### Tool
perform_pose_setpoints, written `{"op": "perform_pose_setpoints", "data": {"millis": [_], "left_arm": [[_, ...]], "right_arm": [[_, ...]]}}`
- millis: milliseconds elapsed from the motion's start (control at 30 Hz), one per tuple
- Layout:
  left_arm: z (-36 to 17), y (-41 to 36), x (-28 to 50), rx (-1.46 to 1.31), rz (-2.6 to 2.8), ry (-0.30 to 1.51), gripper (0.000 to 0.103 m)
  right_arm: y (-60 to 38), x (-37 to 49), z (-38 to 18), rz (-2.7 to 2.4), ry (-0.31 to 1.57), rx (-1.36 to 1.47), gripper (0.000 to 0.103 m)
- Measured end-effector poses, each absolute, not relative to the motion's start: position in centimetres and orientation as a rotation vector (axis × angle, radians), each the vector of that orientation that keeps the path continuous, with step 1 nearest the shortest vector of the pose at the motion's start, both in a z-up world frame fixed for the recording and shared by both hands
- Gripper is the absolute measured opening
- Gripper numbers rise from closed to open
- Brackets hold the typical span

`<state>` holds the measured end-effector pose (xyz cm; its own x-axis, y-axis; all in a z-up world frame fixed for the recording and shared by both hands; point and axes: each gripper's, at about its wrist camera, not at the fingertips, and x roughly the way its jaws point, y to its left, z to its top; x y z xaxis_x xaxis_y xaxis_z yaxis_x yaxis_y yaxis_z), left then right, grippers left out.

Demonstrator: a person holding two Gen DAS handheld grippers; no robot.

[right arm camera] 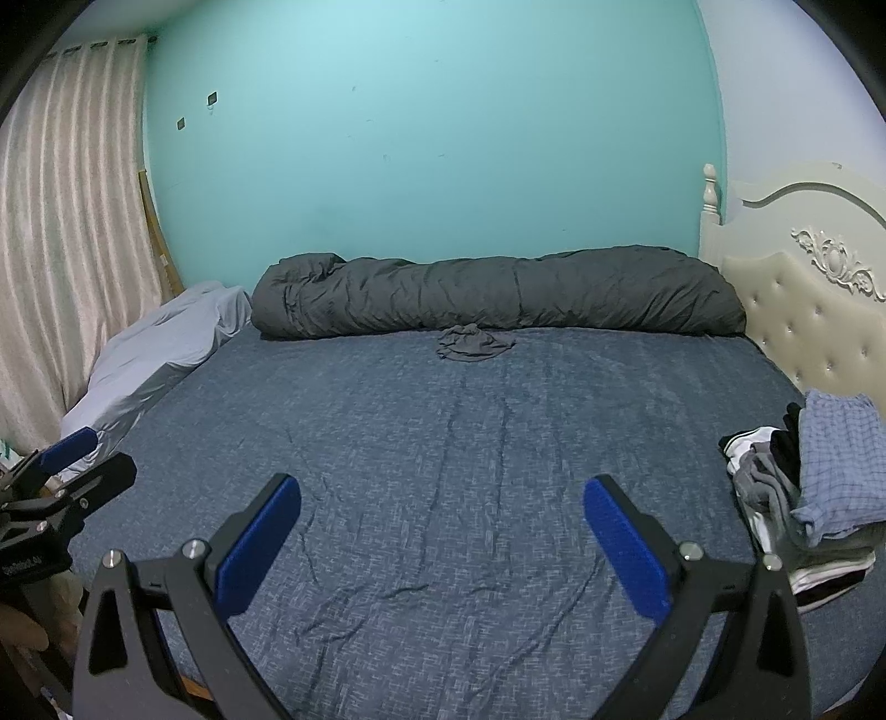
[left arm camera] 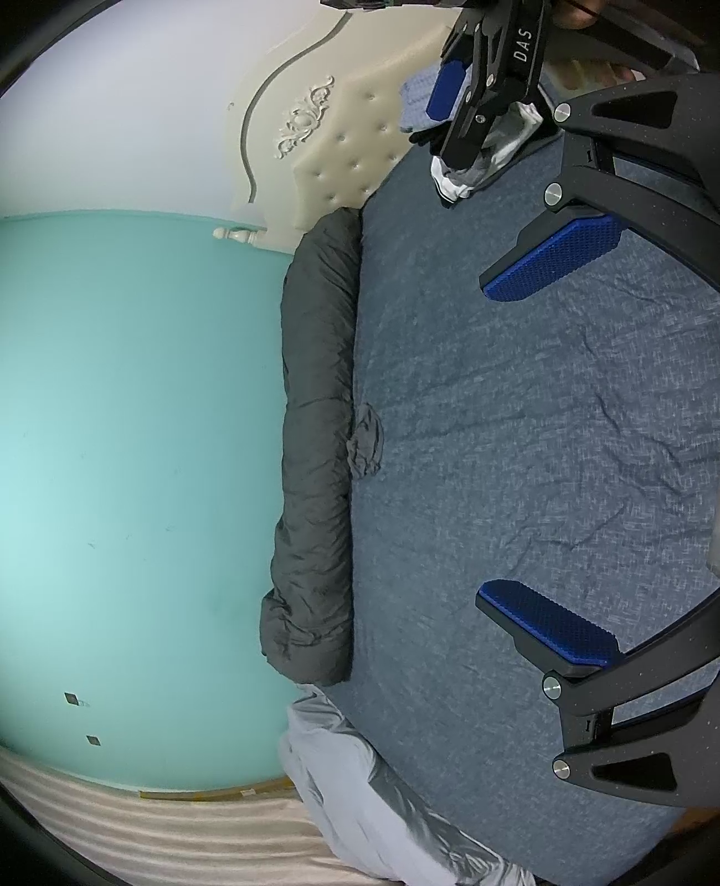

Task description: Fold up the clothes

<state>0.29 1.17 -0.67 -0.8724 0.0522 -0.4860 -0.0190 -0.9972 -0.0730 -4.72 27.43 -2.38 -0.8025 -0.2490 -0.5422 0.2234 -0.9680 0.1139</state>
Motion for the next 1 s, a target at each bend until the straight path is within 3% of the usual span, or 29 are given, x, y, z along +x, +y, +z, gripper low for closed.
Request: {"op": "perform_pose_setpoints", "data": {"millis": [1000], "left_arm": [[-1.3, 1.6, 0.3, -0.792, 2.99, -0.108, 0.103]], "right_arm": [[27.6, -4.8, -3.5, -2.775, -0.063, 0.837, 0.103]]}}
